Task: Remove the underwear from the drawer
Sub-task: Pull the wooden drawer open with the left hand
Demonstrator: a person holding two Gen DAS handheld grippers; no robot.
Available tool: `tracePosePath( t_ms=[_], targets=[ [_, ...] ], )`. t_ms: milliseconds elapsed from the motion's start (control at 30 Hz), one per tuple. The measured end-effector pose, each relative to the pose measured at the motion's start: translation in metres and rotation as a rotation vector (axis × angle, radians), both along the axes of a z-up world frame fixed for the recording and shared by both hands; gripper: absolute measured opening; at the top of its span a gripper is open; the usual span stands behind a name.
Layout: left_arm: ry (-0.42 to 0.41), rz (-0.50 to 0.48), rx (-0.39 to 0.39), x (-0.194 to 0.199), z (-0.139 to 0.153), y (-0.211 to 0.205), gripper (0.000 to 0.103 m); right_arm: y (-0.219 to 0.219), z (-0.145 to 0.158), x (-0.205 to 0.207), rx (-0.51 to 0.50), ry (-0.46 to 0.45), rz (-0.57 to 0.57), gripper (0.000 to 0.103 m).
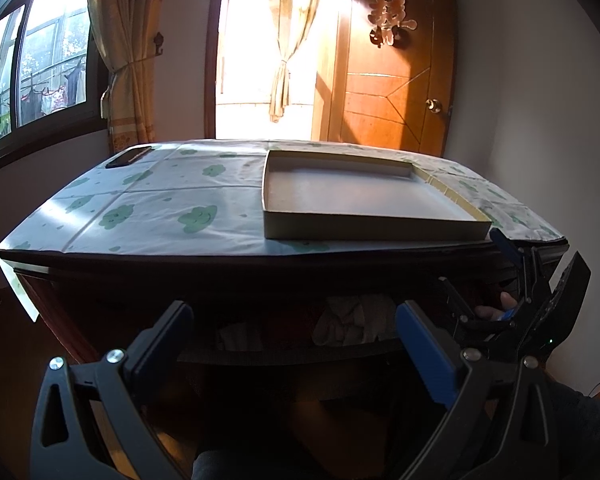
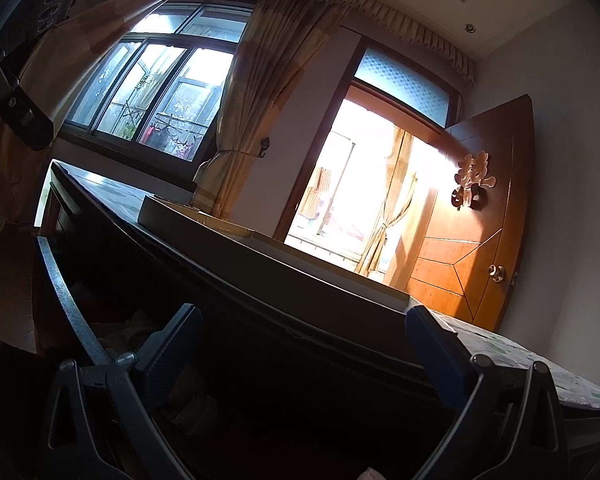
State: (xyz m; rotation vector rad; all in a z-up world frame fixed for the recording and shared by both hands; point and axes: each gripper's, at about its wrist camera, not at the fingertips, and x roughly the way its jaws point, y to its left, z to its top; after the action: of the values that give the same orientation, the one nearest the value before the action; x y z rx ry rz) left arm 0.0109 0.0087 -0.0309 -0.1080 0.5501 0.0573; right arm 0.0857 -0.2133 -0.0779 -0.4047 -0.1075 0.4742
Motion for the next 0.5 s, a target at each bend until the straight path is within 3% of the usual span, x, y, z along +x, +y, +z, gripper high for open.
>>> tracePosePath(
  t_ms=[500],
  targets=[
    [0.002,0.006,-0.012,-0.0027,0.0008,0.0059,0.103,-0.0017,0.0027,-0.0095,-0.029,0.079,0.000,0.102]
  ],
)
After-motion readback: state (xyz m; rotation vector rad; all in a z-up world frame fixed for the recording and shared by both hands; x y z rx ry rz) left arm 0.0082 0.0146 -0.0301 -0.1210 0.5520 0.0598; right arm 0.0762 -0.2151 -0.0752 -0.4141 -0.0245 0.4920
